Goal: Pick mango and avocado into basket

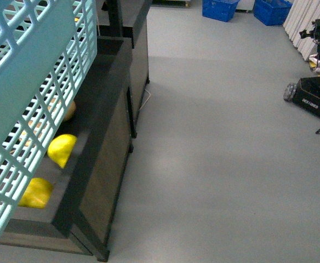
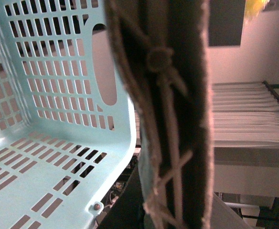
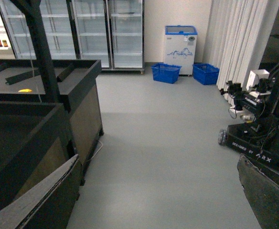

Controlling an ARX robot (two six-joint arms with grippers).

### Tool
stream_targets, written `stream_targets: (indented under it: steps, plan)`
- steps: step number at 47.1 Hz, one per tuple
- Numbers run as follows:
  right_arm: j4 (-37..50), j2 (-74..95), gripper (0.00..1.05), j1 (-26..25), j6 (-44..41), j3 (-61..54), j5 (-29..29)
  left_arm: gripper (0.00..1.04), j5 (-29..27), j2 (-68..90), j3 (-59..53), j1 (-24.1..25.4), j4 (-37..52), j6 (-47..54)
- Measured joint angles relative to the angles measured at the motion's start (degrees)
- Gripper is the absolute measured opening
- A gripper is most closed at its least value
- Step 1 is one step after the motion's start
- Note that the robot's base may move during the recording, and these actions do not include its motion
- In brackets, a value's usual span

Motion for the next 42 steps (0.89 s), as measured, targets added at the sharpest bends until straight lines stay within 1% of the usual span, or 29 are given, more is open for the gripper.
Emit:
stream_targets:
  steps: [42]
  plan:
    - [0.0, 0.1, 0.97, 0.0, 0.0, 0.0, 0.0, 0.1, -0.1, 0.0, 0.0, 0.0, 0.0, 0.0]
